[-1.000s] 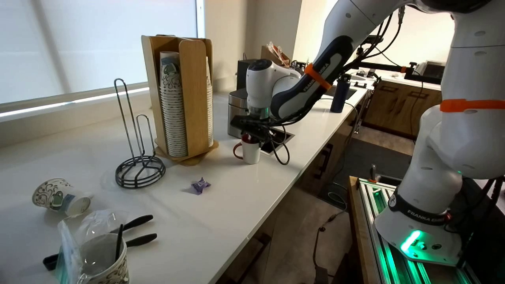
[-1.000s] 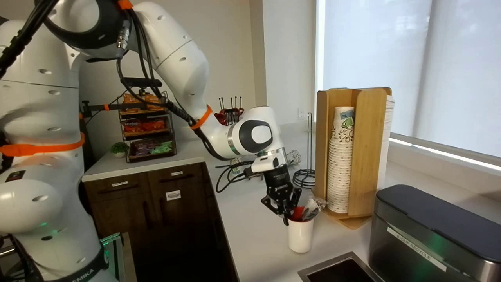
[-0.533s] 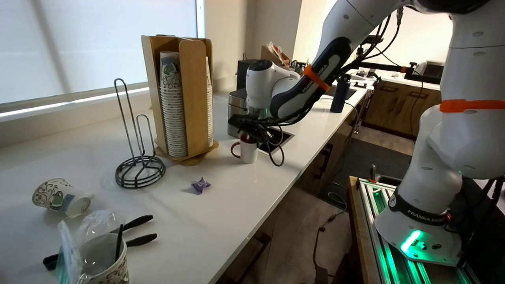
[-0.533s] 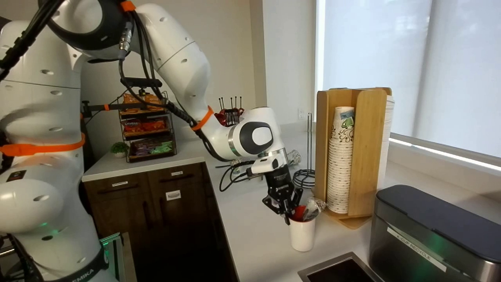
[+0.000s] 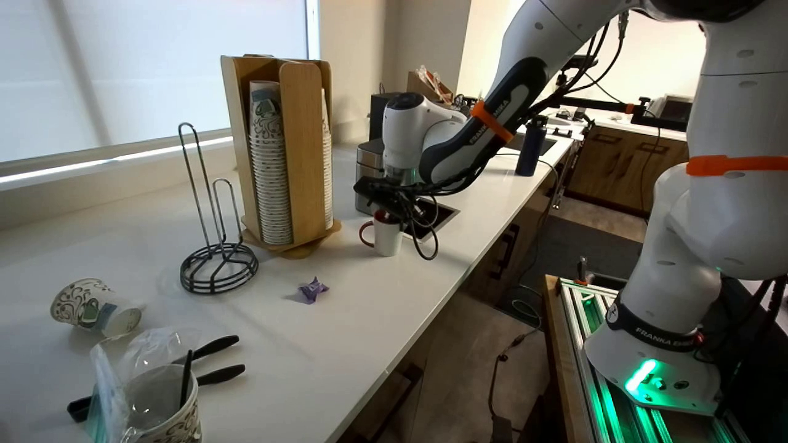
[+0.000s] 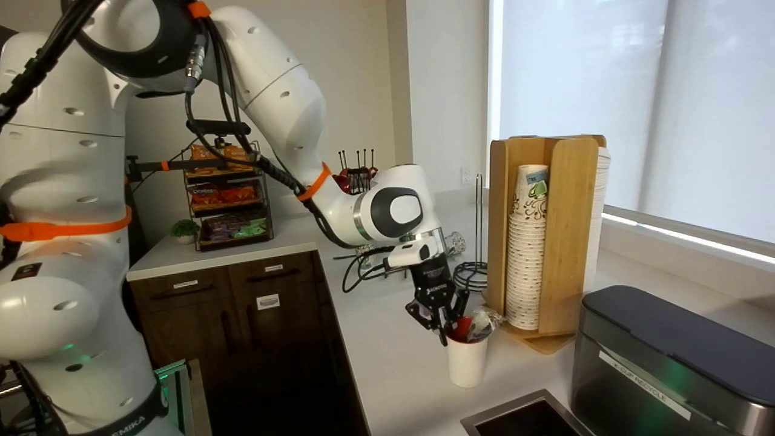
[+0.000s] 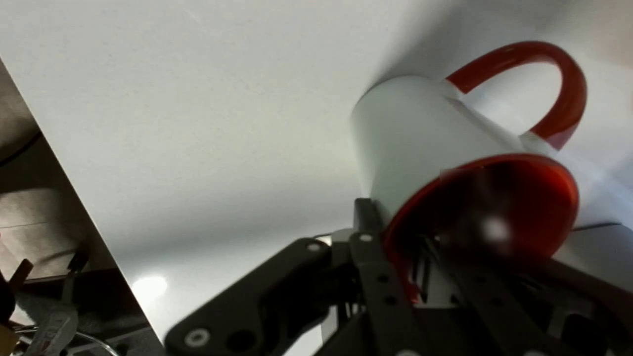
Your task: Move the cup to the right
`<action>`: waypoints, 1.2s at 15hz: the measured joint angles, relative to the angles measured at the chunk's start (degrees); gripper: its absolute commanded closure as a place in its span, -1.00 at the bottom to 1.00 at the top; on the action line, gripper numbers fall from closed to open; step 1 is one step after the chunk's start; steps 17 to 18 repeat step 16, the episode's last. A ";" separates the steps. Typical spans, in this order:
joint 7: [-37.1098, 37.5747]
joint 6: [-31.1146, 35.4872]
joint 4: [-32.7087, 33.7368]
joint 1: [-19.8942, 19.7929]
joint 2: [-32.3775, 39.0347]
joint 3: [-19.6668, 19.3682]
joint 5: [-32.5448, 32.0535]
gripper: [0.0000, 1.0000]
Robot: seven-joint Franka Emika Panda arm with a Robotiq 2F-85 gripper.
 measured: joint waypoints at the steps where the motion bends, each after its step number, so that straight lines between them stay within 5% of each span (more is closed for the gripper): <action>1: 0.06 0.00 0.19 0.09 -0.03 -0.10 0.09 -0.12; 7: 0.15 0.00 1.03 0.15 -0.86 -0.53 0.23 -0.98; 18: -18.72 4.80 -3.85 0.08 -11.30 3.16 8.60 -0.99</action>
